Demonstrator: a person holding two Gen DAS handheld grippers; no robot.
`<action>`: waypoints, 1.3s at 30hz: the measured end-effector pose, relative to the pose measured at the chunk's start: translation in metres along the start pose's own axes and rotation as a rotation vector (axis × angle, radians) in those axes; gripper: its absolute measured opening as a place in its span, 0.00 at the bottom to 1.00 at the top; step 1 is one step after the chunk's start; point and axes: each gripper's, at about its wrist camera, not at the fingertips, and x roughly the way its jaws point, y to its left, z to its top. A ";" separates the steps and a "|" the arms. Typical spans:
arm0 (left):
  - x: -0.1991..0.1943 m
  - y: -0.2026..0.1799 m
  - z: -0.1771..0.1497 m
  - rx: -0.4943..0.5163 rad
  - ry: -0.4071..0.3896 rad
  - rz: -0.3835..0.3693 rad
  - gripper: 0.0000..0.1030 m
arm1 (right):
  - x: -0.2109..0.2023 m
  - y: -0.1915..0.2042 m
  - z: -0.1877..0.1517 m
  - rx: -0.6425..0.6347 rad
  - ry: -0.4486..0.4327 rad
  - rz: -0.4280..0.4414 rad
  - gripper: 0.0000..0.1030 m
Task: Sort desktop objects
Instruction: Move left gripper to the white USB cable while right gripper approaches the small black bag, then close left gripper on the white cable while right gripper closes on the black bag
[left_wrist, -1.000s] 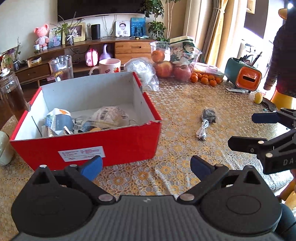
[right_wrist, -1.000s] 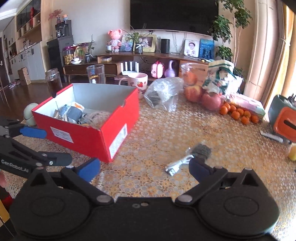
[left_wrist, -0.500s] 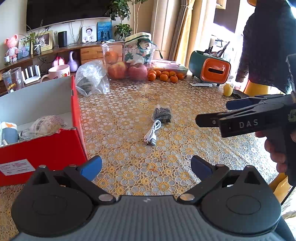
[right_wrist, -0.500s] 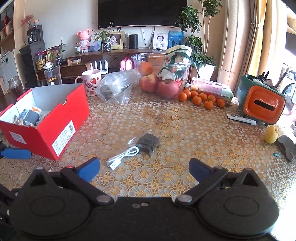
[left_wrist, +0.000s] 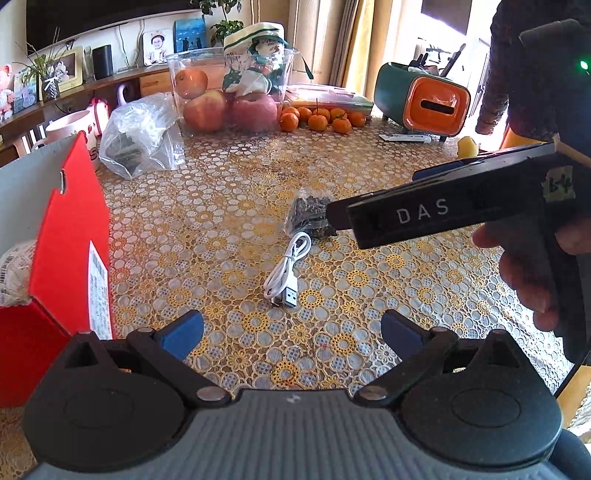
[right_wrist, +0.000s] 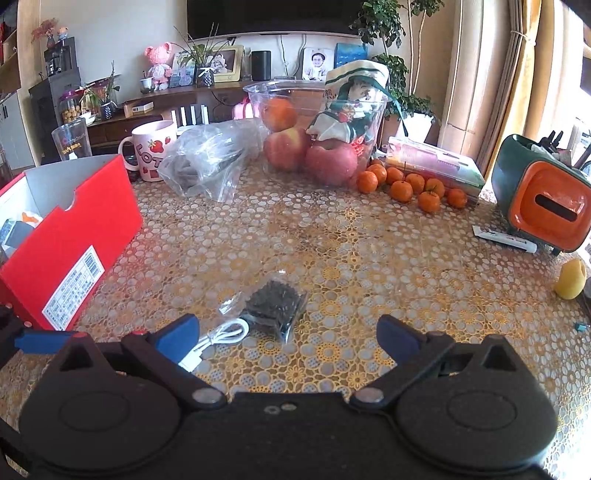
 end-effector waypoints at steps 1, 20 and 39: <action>0.005 0.000 0.001 -0.001 -0.001 -0.003 1.00 | 0.006 -0.001 0.003 0.010 0.010 -0.003 0.99; 0.059 -0.006 0.014 0.064 -0.030 0.000 0.80 | 0.065 -0.008 0.021 0.092 0.099 0.036 0.76; 0.073 -0.012 0.031 0.142 -0.031 -0.014 0.12 | 0.066 -0.013 0.018 0.129 0.116 0.087 0.38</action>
